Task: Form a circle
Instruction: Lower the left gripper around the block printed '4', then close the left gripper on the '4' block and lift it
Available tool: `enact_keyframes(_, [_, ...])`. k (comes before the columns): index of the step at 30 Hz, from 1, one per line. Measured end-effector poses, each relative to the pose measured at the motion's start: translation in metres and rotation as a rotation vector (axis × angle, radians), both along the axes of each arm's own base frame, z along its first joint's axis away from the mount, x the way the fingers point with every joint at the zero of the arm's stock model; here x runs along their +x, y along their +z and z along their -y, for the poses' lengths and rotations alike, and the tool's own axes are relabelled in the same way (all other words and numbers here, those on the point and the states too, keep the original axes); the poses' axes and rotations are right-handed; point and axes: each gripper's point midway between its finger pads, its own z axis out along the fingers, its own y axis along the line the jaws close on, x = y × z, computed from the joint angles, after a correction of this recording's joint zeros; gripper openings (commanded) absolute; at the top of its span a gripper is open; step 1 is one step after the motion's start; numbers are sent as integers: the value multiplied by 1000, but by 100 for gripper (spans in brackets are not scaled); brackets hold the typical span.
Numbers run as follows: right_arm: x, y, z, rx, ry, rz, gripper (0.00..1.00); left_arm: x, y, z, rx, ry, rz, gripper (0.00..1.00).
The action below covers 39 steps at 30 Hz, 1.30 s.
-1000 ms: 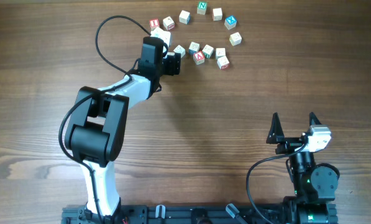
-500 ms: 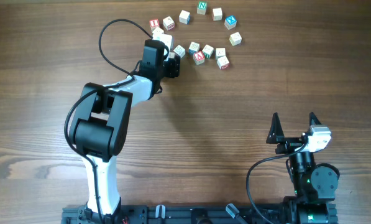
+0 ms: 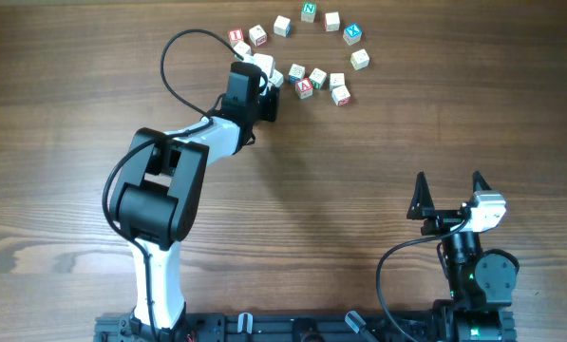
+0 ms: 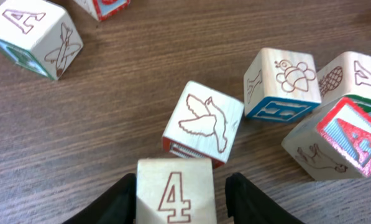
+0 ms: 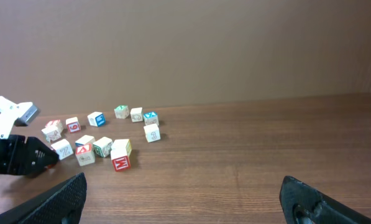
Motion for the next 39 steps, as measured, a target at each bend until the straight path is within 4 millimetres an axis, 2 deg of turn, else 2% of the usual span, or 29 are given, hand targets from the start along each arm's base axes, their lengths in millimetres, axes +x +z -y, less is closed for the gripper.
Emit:
enact_keyframes(9, [0, 0, 0, 0, 0, 0, 100, -1, -1, -5, 18, 18, -9, 40])
enact_keyframes(11, [0, 0, 0, 0, 0, 0, 100, -1, -1, -5, 18, 19, -9, 35])
enact_keyframes(13, [0, 0, 0, 0, 0, 0, 100, -1, -1, -5, 22, 22, -7, 34])
enact_keyframes(19, [0, 0, 0, 0, 0, 0, 100, 1, 9, -6, 18, 25, 8, 34])
enact_keyframes(23, [0, 0, 0, 0, 0, 0, 100, 0, 32, -6, 9, 25, 30, 34])
enact_keyframes(24, [0, 0, 0, 0, 0, 0, 100, -1, 45, -6, 7, 25, 39, 34])
enact_keyframes(28, [0, 0, 0, 0, 0, 0, 100, -10, 66, -10, 12, 28, 29, 33])
enact_keyframes(34, [0, 0, 0, 0, 0, 0, 100, -36, 105, -9, 27, 12, 4, 34])
enact_keyframes(36, [0, 0, 0, 0, 0, 1, 100, -49, 121, -1, 26, -12, 4, 35])
enact_keyframes(39, [0, 0, 0, 0, 0, 2, 100, -72, 131, 14, 39, -60, -25, 35])
